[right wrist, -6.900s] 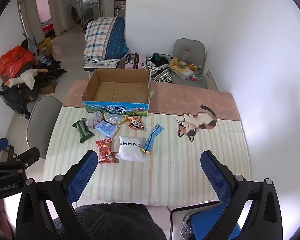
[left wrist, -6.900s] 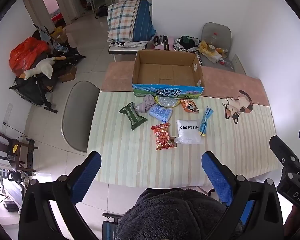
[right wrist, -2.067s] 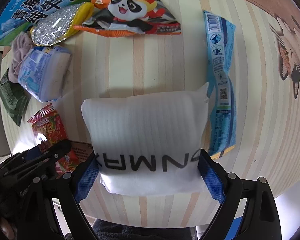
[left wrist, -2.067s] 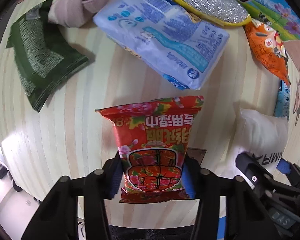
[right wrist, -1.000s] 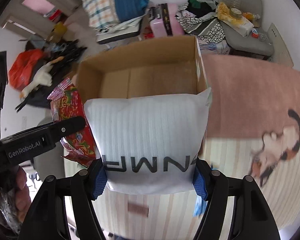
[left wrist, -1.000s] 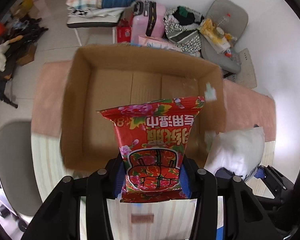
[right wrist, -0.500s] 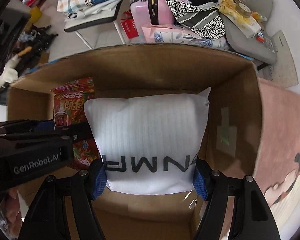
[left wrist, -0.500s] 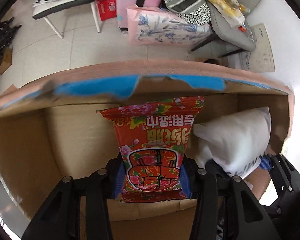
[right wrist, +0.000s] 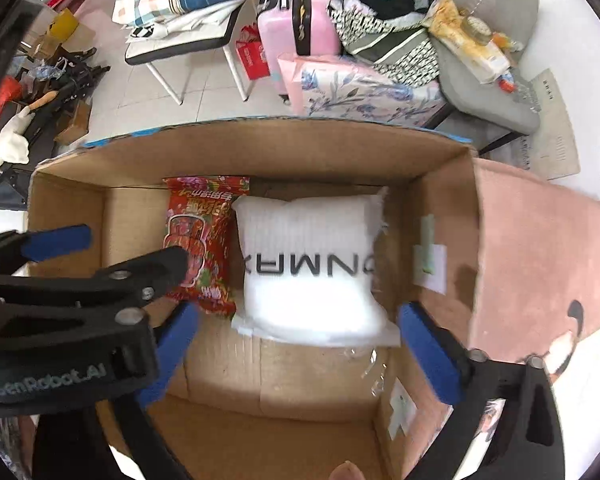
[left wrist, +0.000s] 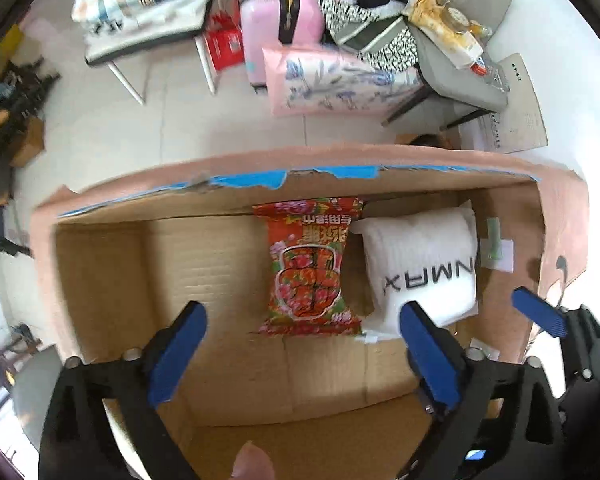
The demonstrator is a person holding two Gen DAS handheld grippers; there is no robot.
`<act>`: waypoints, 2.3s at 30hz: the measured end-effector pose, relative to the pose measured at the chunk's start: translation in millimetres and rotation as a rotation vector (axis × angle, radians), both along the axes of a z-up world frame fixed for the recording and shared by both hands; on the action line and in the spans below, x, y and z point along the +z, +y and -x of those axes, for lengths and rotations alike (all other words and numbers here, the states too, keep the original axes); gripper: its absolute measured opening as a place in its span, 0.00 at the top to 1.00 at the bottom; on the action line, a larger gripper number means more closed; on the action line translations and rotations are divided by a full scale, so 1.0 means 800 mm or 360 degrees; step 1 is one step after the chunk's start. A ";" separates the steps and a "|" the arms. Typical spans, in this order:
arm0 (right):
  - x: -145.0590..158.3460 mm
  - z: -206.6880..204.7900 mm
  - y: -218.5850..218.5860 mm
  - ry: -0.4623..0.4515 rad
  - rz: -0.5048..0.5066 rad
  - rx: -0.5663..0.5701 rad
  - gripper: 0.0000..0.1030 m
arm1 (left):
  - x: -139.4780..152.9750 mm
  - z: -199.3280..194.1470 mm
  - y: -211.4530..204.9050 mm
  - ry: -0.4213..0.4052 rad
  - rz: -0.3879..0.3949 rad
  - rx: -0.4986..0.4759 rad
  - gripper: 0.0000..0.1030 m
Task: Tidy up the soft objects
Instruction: 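Carry both items into the box and open both tools, then grasp the blue-white tissue pack with the right tool while the left grasps the green packet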
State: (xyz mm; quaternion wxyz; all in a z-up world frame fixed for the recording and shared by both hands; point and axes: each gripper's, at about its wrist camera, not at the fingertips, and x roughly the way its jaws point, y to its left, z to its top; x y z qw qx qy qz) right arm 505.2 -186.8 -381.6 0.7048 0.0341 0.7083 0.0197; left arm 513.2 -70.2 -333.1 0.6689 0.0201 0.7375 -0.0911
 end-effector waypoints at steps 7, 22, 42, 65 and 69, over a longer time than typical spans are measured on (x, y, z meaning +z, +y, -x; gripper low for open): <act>0.058 0.051 0.000 -0.0151 0.0000 -0.0037 0.00 | 0.053 0.049 0.013 -0.0139 -0.0034 -0.0014 0.02; 0.115 0.235 -0.005 -0.0248 -0.0016 0.0172 0.00 | 0.122 0.239 0.074 -0.0395 -0.0162 0.0284 0.02; -0.092 0.309 0.182 0.0185 0.0068 0.0779 0.08 | -0.028 0.400 0.231 -0.0022 -0.0279 0.0791 0.03; -0.099 0.381 0.149 0.0466 -0.0201 0.0448 0.28 | -0.106 0.416 0.230 0.0147 -0.0073 0.0637 0.69; -0.094 0.406 0.130 0.0484 -0.0245 0.0377 0.23 | -0.122 0.436 0.226 0.0221 -0.0043 0.0630 0.64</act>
